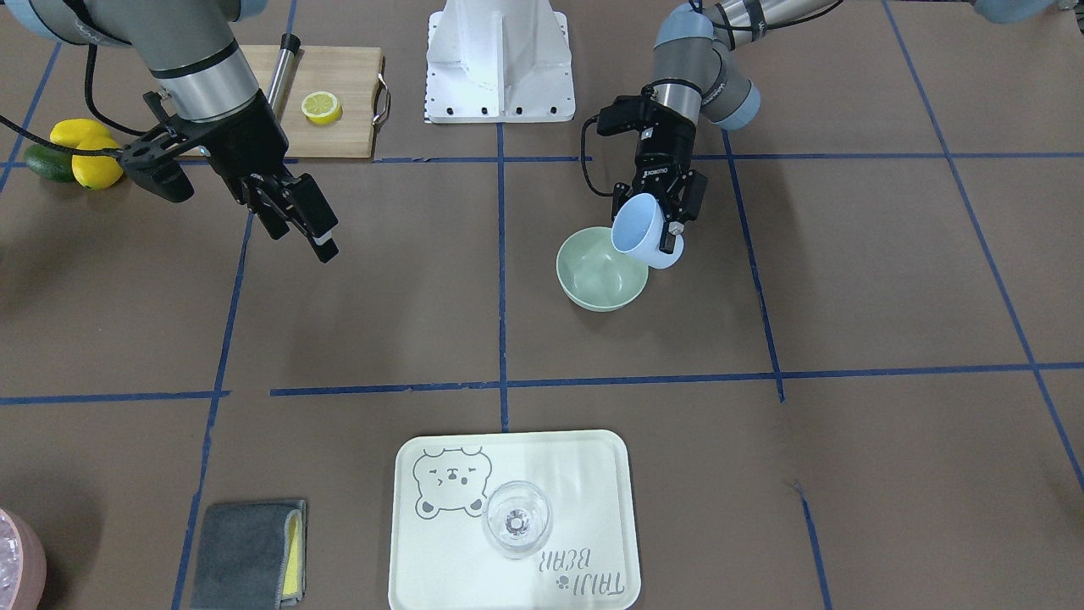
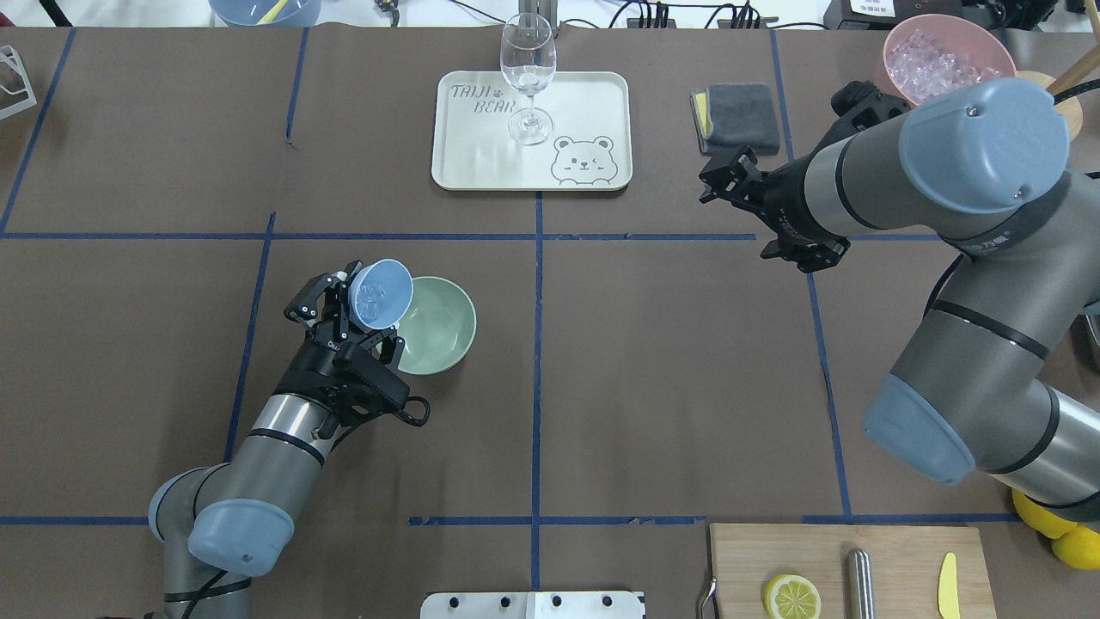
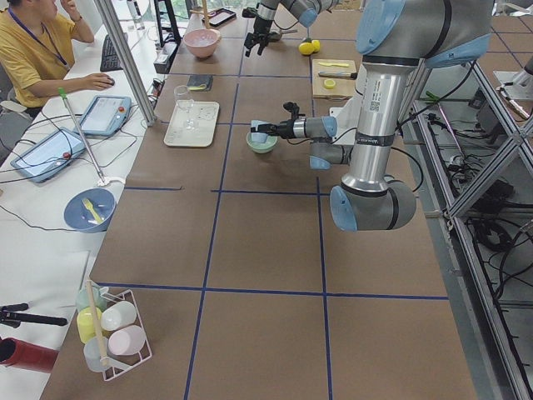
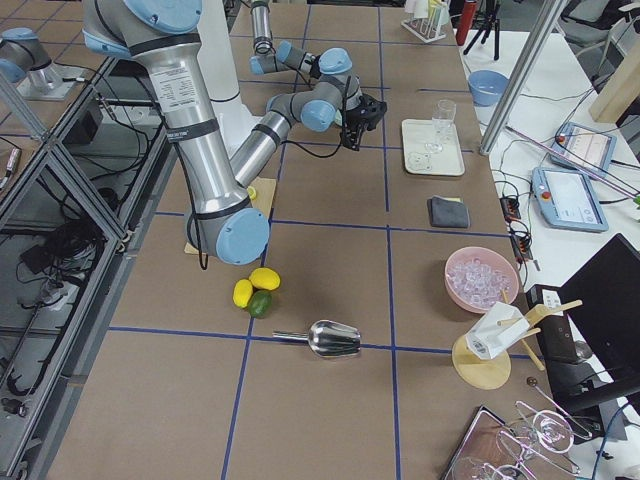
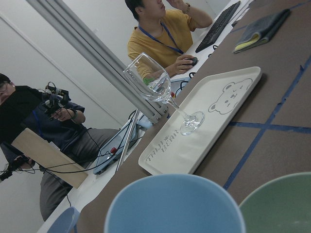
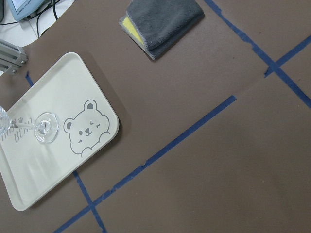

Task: Pour ice into bowl

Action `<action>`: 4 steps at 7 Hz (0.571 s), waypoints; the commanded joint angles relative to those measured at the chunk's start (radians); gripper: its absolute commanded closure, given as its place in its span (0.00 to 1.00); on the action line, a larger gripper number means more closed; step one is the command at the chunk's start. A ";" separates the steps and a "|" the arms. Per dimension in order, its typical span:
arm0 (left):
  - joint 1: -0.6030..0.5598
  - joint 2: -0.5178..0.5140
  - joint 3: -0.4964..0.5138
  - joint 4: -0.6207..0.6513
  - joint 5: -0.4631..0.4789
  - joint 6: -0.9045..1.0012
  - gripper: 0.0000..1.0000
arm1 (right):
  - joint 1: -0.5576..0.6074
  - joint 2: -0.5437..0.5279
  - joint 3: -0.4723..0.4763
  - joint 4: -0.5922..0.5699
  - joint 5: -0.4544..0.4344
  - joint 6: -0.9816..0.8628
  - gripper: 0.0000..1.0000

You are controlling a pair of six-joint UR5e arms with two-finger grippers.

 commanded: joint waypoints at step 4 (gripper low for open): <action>0.004 0.003 0.000 0.085 0.232 0.924 1.00 | 0.003 -0.009 0.001 0.000 -0.003 0.000 0.00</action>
